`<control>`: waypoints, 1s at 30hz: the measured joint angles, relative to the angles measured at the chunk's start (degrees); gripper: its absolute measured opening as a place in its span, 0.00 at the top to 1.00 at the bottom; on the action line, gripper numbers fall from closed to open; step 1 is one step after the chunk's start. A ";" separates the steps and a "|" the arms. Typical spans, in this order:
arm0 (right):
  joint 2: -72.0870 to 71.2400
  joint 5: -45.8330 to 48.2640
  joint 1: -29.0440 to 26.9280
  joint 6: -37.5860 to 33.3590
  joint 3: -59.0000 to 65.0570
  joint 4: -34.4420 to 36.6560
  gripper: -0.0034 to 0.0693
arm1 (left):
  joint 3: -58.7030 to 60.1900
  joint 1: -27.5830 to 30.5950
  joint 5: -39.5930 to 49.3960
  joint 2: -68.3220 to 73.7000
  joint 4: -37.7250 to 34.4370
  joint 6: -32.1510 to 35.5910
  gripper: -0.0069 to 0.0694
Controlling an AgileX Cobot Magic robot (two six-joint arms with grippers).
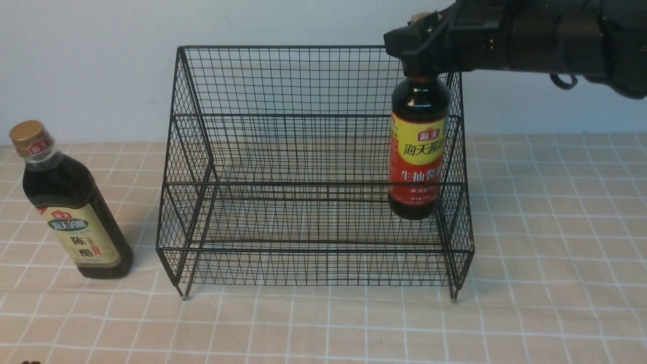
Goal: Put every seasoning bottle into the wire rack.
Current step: Use the right arm to put the condiment bottle back on the shelf
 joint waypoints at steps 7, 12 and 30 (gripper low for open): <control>0.84 -0.02 0.00 3.77 0.00 -2.81 0.59 | 0.00 0.00 0.00 0.00 0.00 0.00 0.92; 2.99 0.09 0.00 5.11 0.00 -3.17 0.59 | 0.00 0.00 0.00 0.00 0.00 0.00 0.92; -0.77 -0.09 0.00 6.27 -0.73 -2.35 0.42 | 0.00 0.00 0.00 0.00 0.00 0.00 0.92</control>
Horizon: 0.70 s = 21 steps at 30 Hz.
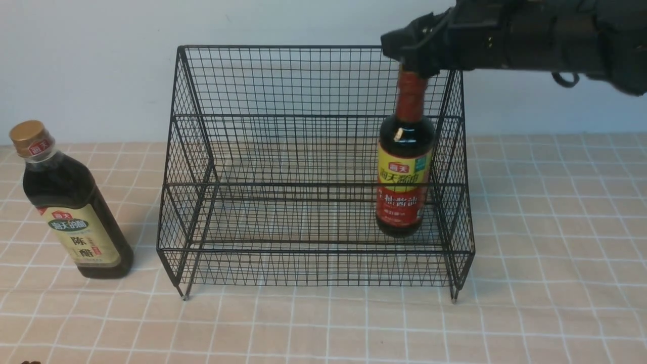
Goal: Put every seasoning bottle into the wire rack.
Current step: Use the right arm to put the condiment bottle back on the shelf, then use the left arm to grab the condiment bottle closest to it
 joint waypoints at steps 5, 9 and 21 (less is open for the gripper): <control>-5.95 0.56 0.00 0.00 0.00 -0.61 0.44 | 0.00 0.00 0.00 0.00 0.00 0.00 0.92; -11.58 1.68 -0.07 0.05 0.00 -5.49 0.56 | 0.00 0.00 0.00 0.00 0.00 0.00 0.92; -25.02 8.26 -9.20 23.93 -0.30 -43.98 0.97 | 0.00 0.00 0.00 0.00 0.00 0.00 0.92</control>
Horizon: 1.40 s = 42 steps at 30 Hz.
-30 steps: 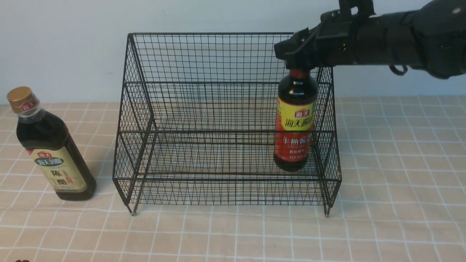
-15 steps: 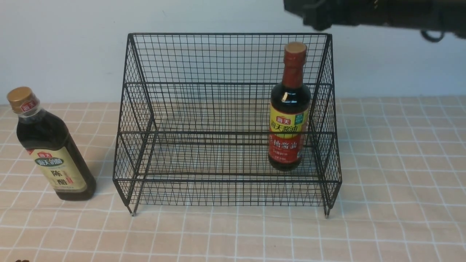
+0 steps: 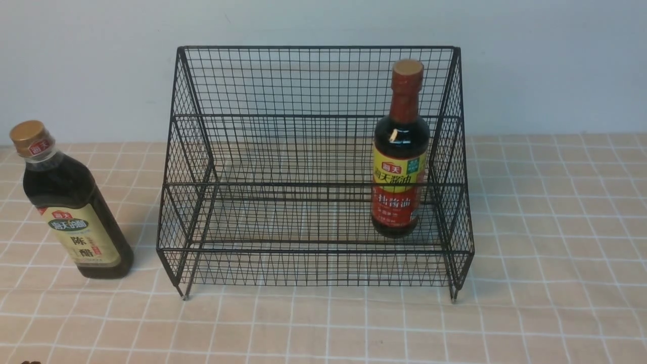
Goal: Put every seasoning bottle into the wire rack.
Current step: Use the left arm to grab the condiment bottle closest to it
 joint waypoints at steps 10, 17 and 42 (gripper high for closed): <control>-3.74 23.97 -12.38 34.46 1.64 -8.01 0.97 | 0.00 0.00 0.00 0.00 0.00 0.00 0.92; -21.24 7.94 -12.69 31.14 19.44 -1.19 0.97 | 0.00 0.00 0.00 0.00 0.00 0.00 0.92; -52.50 -6.29 -12.69 2.60 51.96 29.78 0.97 | 0.00 0.00 0.00 0.00 0.00 0.00 0.92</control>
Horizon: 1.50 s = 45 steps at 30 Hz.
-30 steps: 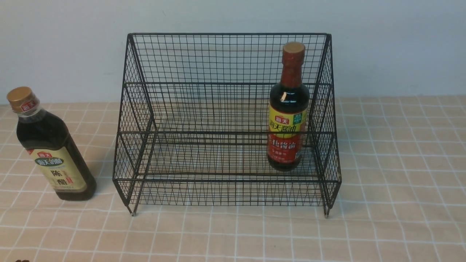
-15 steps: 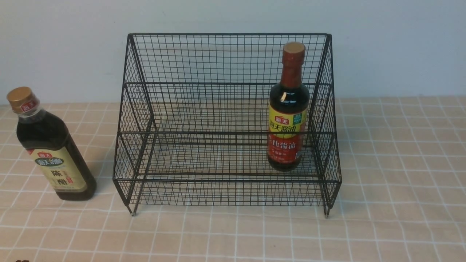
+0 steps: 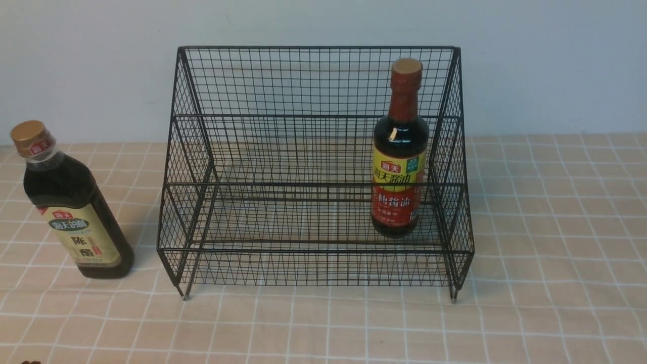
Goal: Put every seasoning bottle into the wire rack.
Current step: Use the left arm to grab the condiment bottle closest to it
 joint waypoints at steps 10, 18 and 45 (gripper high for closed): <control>-2.52 -3.95 0.00 -4.02 5.00 -11.58 0.97 | 0.00 0.00 0.00 0.00 0.00 0.00 0.92; -10.88 -3.73 0.00 30.45 20.48 -43.55 0.97 | 0.00 0.00 0.00 0.00 0.00 0.00 0.92; -16.04 -7.31 2.35 39.43 29.99 -48.49 0.97 | 0.00 0.05 -0.02 0.00 0.00 0.00 0.92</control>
